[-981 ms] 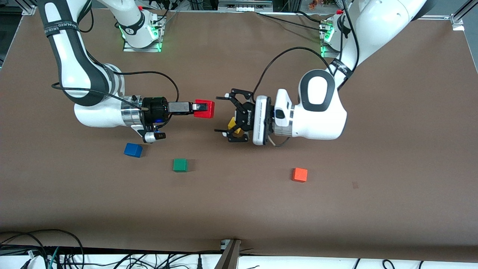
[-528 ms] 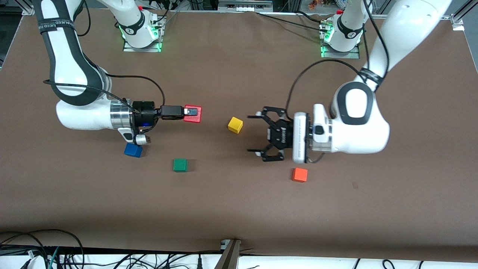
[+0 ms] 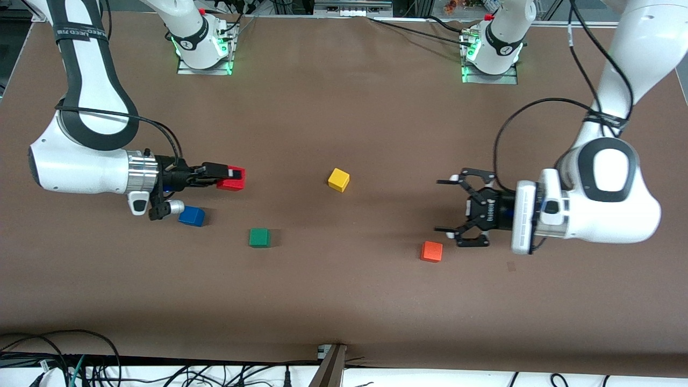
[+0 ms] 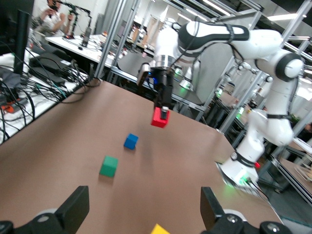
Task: Pass red block to right arm, stack on blue
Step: 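Carry the red cube with the right gripper while the left gripper withdraws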
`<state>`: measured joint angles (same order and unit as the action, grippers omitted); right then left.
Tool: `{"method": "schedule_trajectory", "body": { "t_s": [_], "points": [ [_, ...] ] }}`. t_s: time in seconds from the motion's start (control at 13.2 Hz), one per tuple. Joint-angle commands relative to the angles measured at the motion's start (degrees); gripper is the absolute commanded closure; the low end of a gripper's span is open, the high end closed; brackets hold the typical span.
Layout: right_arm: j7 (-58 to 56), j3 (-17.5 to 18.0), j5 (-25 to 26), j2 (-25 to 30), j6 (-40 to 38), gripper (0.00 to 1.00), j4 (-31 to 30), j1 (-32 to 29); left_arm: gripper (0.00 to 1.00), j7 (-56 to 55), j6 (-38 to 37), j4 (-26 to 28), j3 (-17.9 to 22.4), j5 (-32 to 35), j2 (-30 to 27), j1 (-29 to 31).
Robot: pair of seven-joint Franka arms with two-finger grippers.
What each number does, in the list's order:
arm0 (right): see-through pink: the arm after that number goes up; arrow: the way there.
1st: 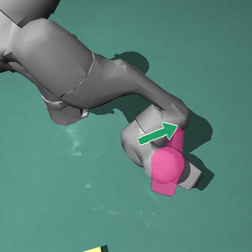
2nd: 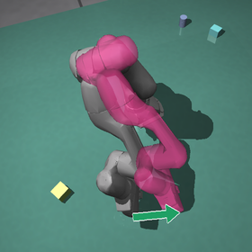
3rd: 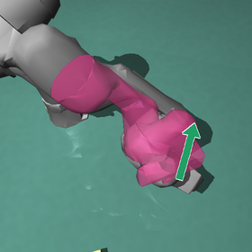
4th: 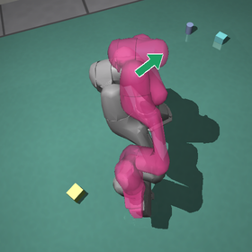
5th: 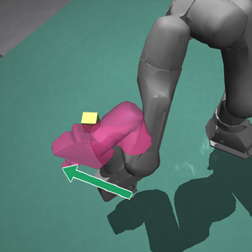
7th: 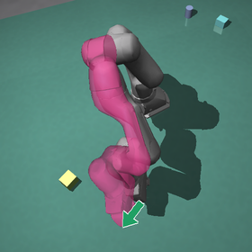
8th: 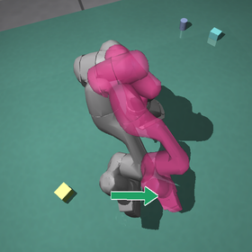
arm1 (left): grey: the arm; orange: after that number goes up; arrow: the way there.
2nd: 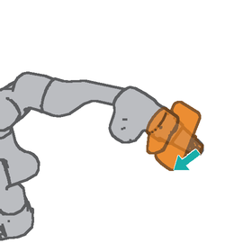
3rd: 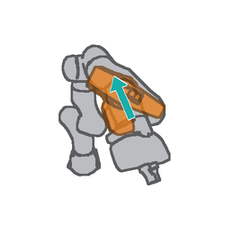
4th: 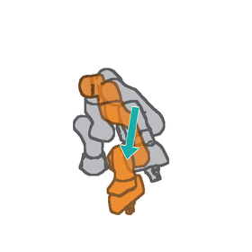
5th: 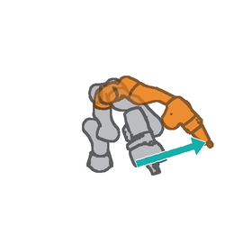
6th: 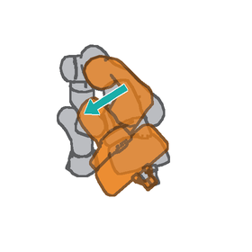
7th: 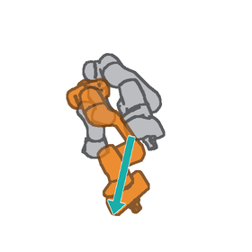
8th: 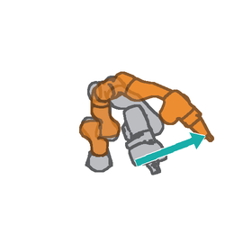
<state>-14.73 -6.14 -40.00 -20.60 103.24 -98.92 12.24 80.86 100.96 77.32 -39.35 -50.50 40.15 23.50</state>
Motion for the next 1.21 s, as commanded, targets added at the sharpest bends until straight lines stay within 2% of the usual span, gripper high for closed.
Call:
{"method": "schedule_trajectory", "body": {
  "t_s": [0.0,0.15,0.3,0.45,0.53,0.83,0.98,1.13],
  "points": [
    [2.6,0.1,15.1,-2.6,2.7,0.95,2.4,0.2,0.00,0.3,-10.2,-4.1,0.0,5.1,-1.1,1.7],
    [3.8,0.2,28.5,-4.7,4.2,0.95,2.4,0.5,0.00,0.3,-16.6,-5.3,4.0,5.7,-2.9,2.0],
    [7.1,0.0,32.5,-7.2,6.1,0.95,2.4,0.8,0.00,0.3,-20.1,-4.6,8.7,5.9,-7.3,1.7],
    [10.4,-0.1,40.1,-9.4,9.4,0.95,2.4,0.9,0.00,-0.2,-22.9,-4.6,13.5,10.0,-11.9,-0.4],
    [11.1,-0.1,41.6,-10.1,10.5,0.95,2.4,0.8,0.00,-0.3,-23.8,-4.6,16.0,12.8,-14.4,-1.8],
    [13.9,-0.1,41.5,-10.9,17.3,0.95,2.2,0.6,0.00,-5.5,-24.7,-4.4,28.2,22.8,-22.1,-11.4],
    [14.6,-0.1,41.3,-11.9,18.8,0.95,1.8,0.9,0.00,-13.4,-24.3,-3.4,31.5,30.3,-26.0,-16.3],
    [15.0,-0.1,41.4,-13.0,19.0,0.95,1.4,0.7,0.00,-24.4,-24.1,-1.7,32.3,35.6,-29.1,-19.1]
  ]
}}
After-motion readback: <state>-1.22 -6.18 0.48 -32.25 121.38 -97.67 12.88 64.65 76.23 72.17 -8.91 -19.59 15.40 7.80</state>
